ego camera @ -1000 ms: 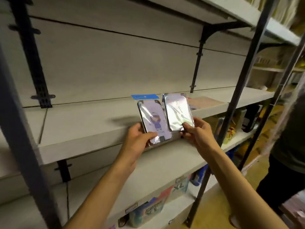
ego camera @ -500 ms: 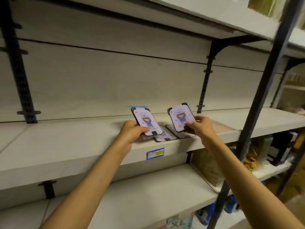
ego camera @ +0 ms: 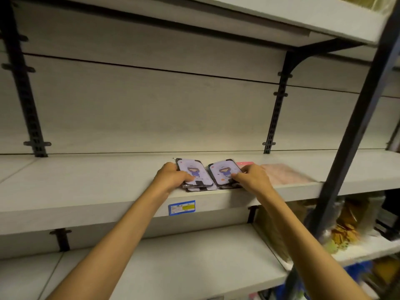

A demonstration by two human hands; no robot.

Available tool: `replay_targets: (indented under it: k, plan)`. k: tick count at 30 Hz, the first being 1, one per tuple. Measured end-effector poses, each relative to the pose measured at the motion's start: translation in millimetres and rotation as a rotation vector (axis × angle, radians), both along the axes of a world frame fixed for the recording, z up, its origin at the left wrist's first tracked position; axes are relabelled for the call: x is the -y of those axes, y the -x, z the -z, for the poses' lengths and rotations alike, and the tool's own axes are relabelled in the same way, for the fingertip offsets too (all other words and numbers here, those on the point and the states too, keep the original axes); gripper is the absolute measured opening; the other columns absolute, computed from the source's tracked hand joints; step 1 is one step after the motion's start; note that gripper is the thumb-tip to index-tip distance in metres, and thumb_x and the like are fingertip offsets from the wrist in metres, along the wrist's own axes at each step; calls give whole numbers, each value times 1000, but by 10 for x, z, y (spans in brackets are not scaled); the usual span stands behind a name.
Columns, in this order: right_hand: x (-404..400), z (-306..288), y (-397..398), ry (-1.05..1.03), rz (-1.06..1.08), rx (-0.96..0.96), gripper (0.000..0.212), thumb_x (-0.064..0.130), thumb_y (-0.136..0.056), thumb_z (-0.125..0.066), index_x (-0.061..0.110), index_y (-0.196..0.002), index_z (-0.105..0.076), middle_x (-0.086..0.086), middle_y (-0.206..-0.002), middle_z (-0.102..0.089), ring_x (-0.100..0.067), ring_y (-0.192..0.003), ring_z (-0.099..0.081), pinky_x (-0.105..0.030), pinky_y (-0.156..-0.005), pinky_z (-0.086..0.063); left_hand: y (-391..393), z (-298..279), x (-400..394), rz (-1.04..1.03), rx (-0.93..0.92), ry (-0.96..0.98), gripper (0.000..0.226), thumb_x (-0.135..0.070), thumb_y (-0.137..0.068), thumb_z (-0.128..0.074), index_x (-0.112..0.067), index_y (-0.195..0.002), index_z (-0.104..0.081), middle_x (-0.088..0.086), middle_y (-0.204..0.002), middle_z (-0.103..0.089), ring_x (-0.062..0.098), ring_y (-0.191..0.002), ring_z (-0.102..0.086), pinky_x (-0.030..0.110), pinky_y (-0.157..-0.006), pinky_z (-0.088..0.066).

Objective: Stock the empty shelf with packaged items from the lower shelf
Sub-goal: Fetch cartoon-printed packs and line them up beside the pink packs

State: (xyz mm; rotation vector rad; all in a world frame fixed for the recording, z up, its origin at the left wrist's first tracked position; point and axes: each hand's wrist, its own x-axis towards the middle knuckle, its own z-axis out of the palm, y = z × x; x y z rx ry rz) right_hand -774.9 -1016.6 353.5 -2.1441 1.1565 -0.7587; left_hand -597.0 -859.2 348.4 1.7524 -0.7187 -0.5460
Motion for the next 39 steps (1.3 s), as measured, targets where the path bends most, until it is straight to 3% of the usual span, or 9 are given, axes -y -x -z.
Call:
replay_targets:
  k: [2, 4, 6, 10, 15, 25, 34, 39]
  plan:
    - [20, 25, 14, 67, 9, -90, 27, 29, -81, -64, 3, -86, -70, -14, -86, -70, -34, -88, -66, -31, -63, -45, 23, 24, 21, -13, 57, -49, 22, -16, -79, -74, -18, -102, -73, 3, -99, -77, 22, -92, -72, 42, -91, -57]
    - [55, 72, 35, 149, 24, -145, 37, 30, -81, -61, 6, -107, -70, -17, -110, -68, -35, -106, -59, -35, -81, -48, 52, 38, 40, -29, 136, -118, 35, -28, -78, -70, -20, -112, -72, 1, -104, -75, 21, -96, -70, 41, -92, -56]
    - [56, 108, 63, 210, 11, -175, 46, 36, -79, -54, 15, -117, -70, -17, -117, -64, -35, -115, -51, -38, -91, -43, 81, 56, 61, -67, 301, -252, 44, -40, -76, -63, -21, -116, -69, 4, -115, -69, 25, -109, -60, 37, -92, -51]
    - [72, 152, 85, 225, -44, -170, 53, 43, -64, -44, 29, -104, -76, -13, -100, -69, -35, -97, -58, -34, -81, -47, 103, 101, 97, -82, 487, -371, 42, -39, -88, -54, -21, -126, -61, 12, -126, -54, 31, -120, -41, 37, -90, -40]
    - [-17, 164, 145, 247, -57, -129, 39, 36, -78, -52, 29, -109, -74, -13, -110, -62, -33, -102, -57, -33, -79, -45, 109, 123, 46, -33, 562, -373, 52, -39, -94, -51, -34, -145, -47, 8, -141, -46, 29, -132, -34, 37, -96, -35]
    - [34, 247, 164, 287, -51, -70, 31, 35, -88, -56, 25, -112, -73, -14, -109, -64, -29, -101, -56, -34, -84, -47, 131, 153, 11, -18, 659, -375, 46, -44, -91, -54, -42, -137, -53, 4, -128, -50, 24, -123, -40, 34, -84, -38]
    - [44, 274, 204, 284, -57, -13, 30, 32, -90, -58, 21, -113, -73, -13, -108, -63, -27, -103, -54, -30, -76, -38, 107, 155, -4, -13, 725, -394, 43, -51, -91, -54, -45, -133, -57, 2, -124, -53, 24, -119, -44, 39, -92, -46]
    - [8, 258, 221, 325, -70, -9, 38, 36, -90, -58, 17, -122, -67, -10, -118, -56, -28, -114, -48, -34, -89, -41, 102, 144, -17, -15, 729, -385, 45, -54, -89, -54, -45, -134, -57, 2, -127, -54, 25, -117, -46, 40, -94, -46]
